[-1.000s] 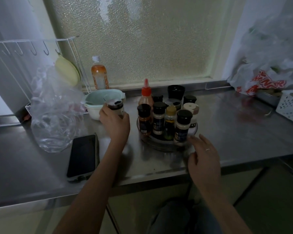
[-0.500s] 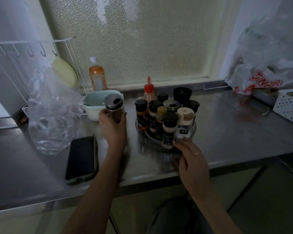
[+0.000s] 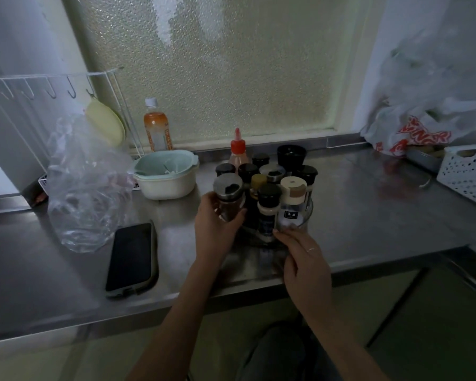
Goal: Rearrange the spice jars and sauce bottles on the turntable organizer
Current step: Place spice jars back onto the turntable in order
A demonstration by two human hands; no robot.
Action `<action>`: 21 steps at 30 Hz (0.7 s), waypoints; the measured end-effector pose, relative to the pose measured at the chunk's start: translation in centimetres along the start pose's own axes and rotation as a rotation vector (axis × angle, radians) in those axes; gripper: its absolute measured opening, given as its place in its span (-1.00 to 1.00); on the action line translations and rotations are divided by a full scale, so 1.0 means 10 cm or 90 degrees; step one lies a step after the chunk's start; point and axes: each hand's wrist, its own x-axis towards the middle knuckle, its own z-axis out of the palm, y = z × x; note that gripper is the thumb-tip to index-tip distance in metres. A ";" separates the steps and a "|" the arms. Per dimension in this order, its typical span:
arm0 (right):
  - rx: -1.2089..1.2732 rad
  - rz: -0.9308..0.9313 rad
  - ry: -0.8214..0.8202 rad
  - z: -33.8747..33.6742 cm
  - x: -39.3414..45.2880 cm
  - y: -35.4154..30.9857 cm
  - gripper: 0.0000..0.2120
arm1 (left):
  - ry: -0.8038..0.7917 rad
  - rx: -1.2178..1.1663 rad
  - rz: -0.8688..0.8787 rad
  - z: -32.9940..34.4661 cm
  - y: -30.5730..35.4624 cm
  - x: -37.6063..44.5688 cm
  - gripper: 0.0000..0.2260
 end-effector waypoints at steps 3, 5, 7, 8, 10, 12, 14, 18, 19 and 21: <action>-0.001 -0.006 -0.008 0.02 0.00 -0.01 -0.61 | -0.016 0.047 0.004 0.04 -0.01 0.00 -0.57; -0.001 -0.004 -0.008 0.02 -0.01 0.00 -0.63 | -0.001 0.057 0.000 0.07 -0.02 0.00 -0.60; -0.003 -0.010 -0.008 0.01 -0.01 0.00 -0.63 | 0.005 0.064 0.001 0.08 -0.03 0.00 -0.60; -0.004 -0.014 -0.009 0.01 -0.01 -0.01 -0.63 | 0.007 0.067 0.003 0.09 -0.04 -0.01 -0.59; -0.005 -0.018 -0.011 0.00 -0.01 -0.02 -0.62 | 0.012 0.059 -0.006 0.10 -0.04 -0.01 -0.55; 0.002 -0.015 -0.017 0.00 0.00 -0.03 -0.61 | 0.028 0.042 -0.010 0.08 0.00 -0.03 -0.50; 0.038 -0.005 -0.020 -0.02 0.02 -0.03 -0.63 | 0.068 0.057 0.047 0.06 0.05 -0.07 -0.52; 0.114 0.043 0.056 -0.16 0.23 -0.10 -0.68 | 0.113 0.057 0.169 0.04 0.21 -0.25 -0.66; 0.110 0.044 0.093 -0.20 0.32 -0.12 -0.71 | 0.092 0.059 0.180 0.07 0.25 -0.29 -0.67; 0.098 0.026 0.140 -0.29 0.58 -0.17 -0.75 | 0.031 0.069 0.161 0.16 0.33 -0.34 -0.64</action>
